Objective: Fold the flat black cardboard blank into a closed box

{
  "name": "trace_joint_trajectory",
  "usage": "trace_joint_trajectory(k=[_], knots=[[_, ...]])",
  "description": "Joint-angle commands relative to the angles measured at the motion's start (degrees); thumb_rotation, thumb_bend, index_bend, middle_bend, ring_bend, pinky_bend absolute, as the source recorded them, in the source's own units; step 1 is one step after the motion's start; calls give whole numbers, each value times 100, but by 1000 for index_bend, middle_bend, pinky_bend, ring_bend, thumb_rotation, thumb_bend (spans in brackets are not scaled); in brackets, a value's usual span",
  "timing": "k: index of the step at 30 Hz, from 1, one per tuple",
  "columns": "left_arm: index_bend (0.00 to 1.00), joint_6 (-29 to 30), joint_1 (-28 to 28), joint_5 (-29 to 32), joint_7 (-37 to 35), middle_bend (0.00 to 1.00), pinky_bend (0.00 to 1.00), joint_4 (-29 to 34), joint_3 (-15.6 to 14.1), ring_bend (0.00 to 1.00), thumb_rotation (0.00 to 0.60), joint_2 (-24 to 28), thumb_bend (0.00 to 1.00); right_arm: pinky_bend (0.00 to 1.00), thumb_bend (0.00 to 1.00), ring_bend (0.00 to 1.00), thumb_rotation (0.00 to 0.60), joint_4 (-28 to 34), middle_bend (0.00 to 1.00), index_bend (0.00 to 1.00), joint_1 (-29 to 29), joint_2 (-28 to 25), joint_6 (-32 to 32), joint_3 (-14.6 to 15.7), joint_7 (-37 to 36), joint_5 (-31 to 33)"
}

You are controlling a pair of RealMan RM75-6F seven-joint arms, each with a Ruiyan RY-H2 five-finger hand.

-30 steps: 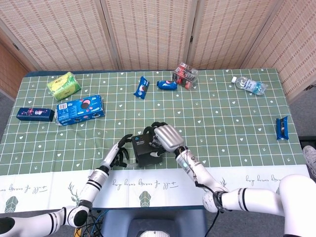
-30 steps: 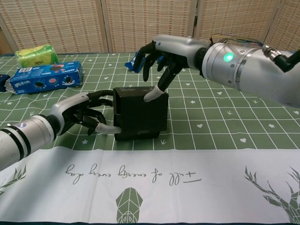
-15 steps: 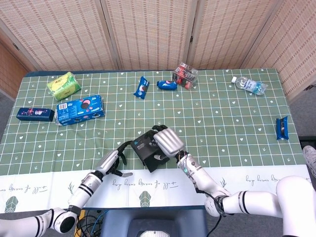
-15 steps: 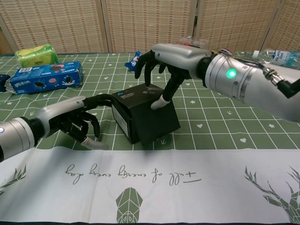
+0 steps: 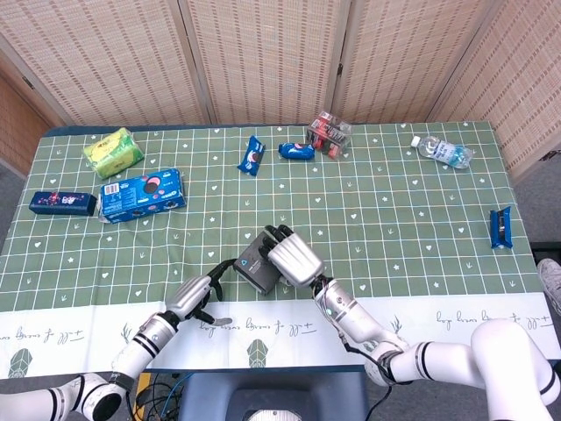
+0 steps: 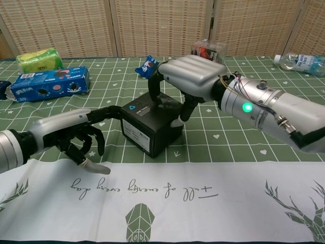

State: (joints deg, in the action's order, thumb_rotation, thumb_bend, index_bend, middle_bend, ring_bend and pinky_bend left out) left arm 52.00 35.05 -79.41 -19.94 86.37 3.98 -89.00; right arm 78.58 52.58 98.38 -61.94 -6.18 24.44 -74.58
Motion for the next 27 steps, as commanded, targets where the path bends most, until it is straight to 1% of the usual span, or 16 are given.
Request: trace_joint_trajectory(k=[1, 5, 9, 13, 20, 27], knots=[[0, 8, -2, -19, -55, 62, 712, 15, -1, 490, 600, 24, 112, 223, 166, 188, 600, -390, 413, 487, -63, 231, -181, 95, -174, -363], [0, 26, -4, -44, -118, 62, 712, 18, 0, 489, 600, 55, 113, 223, 210, 220, 600, -665, 462, 533, -89, 360, -228, 99, -306, -575], [0, 37, -4, -59, -169, 61, 711, 27, 1, 487, 600, 90, 112, 223, 235, 223, 600, -755, 465, 539, -95, 406, -126, 10, -372, -572], [0, 33, 1, -59, -197, 61, 710, 43, 6, 486, 600, 131, 113, 223, 258, 223, 600, -756, 465, 540, -91, 417, 16, -83, -368, -498], [0, 107, -25, -58, -214, 59, 709, 110, 26, 486, 600, 227, 113, 223, 269, 223, 600, -666, 465, 540, -85, 388, 246, -284, -355, -290], [0, 216, -78, -95, -59, 51, 701, 276, -9, 477, 600, 407, 112, 223, 277, 223, 600, -535, 465, 540, 0, 330, 516, -464, -264, -95]])
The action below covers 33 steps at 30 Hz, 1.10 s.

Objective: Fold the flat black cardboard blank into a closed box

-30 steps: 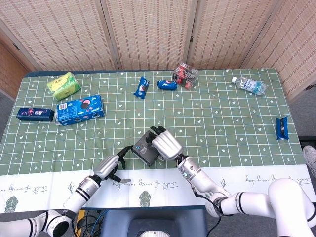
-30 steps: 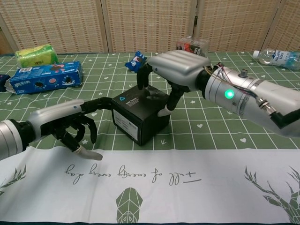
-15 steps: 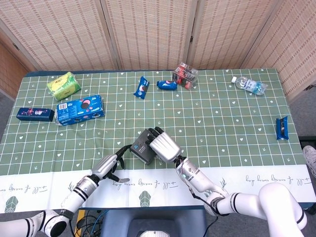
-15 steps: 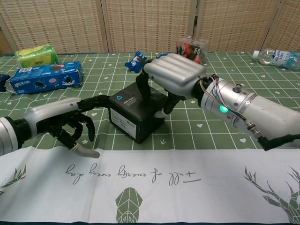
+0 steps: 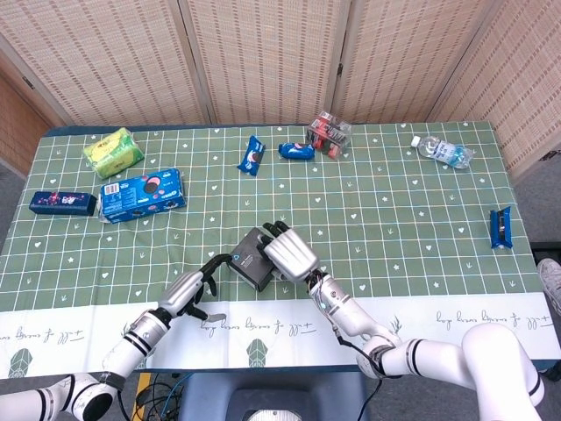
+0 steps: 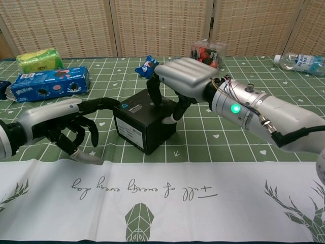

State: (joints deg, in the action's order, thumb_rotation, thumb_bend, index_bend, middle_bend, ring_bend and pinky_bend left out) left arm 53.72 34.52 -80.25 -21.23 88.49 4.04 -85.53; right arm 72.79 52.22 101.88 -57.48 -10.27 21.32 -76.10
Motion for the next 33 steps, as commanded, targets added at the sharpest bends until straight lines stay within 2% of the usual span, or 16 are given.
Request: trace_joint_trajectory(k=[1, 12, 16, 20, 23, 25, 30, 33], knots=[[0, 82, -41, -18, 117, 49, 697, 88, -22, 474, 600, 83, 112, 223, 277, 223, 600, 58, 465, 540, 48, -24, 94, -73, 69, 75], [0, 408, -158, -106, 379, 38, 687, 297, -9, 457, 600, 229, 113, 223, 287, 223, 600, 221, 461, 540, 46, -90, 144, -130, 290, 171], [0, 552, -203, -155, 466, 38, 680, 294, 8, 441, 600, 269, 113, 217, 286, 211, 600, 553, 380, 507, -104, -317, -101, -208, 141, 136], [0, 757, -292, -150, 621, 27, 641, 296, 45, 327, 600, 401, 112, 215, 286, 180, 600, 1192, 301, 369, -437, -859, -374, -243, -95, 203], [0, 958, -401, -83, 902, 17, 561, 273, 76, 215, 600, 535, 113, 215, 287, 179, 600, 1657, 296, 349, -787, -1340, -727, -186, -240, 148], [0, 1164, -507, -3, 1163, 15, 516, 253, 119, 190, 600, 615, 112, 221, 287, 181, 600, 1953, 306, 344, -1066, -1672, -1010, -110, -343, 84], [30, 1796, -833, 223, 1866, 11, 466, 142, 248, 176, 600, 739, 113, 421, 330, 280, 600, 2618, 386, 344, -1768, -2494, -1451, 142, -709, 176], [33, 2043, -1009, 383, 2201, 11, 428, 101, 285, 165, 600, 852, 112, 445, 344, 303, 600, 2784, 405, 344, -2122, -2837, -1669, 308, -884, 184]])
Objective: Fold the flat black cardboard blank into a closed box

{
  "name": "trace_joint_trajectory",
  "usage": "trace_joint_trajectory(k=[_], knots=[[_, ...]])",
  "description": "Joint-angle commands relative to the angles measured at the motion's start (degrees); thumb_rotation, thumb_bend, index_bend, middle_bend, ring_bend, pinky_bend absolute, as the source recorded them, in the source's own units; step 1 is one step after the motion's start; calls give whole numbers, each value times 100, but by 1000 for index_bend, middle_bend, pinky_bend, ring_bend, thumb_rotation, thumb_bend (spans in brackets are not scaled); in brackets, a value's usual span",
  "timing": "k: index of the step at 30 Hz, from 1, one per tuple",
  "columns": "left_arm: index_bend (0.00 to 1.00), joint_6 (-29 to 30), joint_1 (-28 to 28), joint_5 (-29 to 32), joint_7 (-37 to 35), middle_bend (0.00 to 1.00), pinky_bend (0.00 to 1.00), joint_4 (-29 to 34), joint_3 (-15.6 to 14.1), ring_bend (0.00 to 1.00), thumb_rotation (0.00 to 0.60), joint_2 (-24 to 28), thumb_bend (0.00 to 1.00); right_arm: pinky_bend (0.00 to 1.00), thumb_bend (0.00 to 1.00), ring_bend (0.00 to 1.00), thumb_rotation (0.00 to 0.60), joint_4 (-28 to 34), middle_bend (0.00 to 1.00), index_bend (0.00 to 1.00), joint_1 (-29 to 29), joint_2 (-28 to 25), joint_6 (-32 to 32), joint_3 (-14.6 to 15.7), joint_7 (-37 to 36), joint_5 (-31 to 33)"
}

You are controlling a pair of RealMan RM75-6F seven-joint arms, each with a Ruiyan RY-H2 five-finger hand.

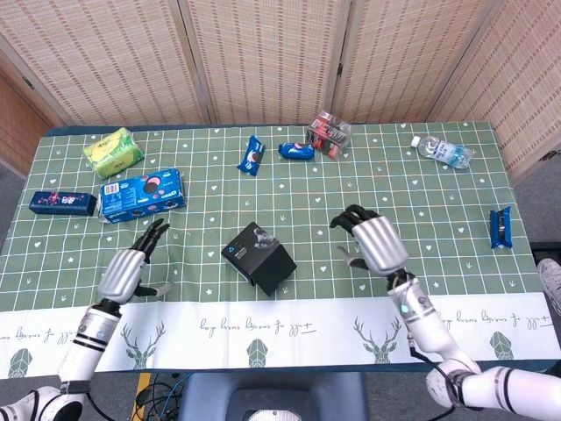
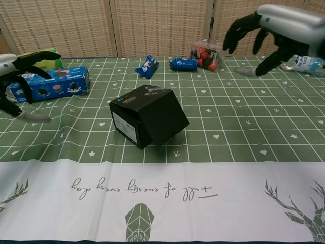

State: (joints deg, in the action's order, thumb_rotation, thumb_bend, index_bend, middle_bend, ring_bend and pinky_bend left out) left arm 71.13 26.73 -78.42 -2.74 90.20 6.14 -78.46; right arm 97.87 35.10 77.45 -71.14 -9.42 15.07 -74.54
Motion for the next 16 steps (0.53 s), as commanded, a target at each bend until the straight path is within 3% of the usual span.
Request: trace_joint_trajectory(k=[1, 9, 16], knots=[[34, 396, -312, 276, 475, 11, 411, -68, 84, 161, 600, 203, 113, 445, 347, 304, 600, 305, 407, 344, -568, -522, -402, 311, -367, -8], [46, 982, -908, 617, 1265, 11, 351, 136, -62, 151, 600, 534, 112, 445, 353, 306, 600, 166, 408, 344, -1520, -1054, -1034, 857, -1093, -379], [55, 1494, -1358, 460, 1449, 11, 342, 483, -245, 150, 600, 631, 112, 445, 353, 307, 600, -16, 395, 344, -2101, -1213, -1407, 1077, -1539, -563]])
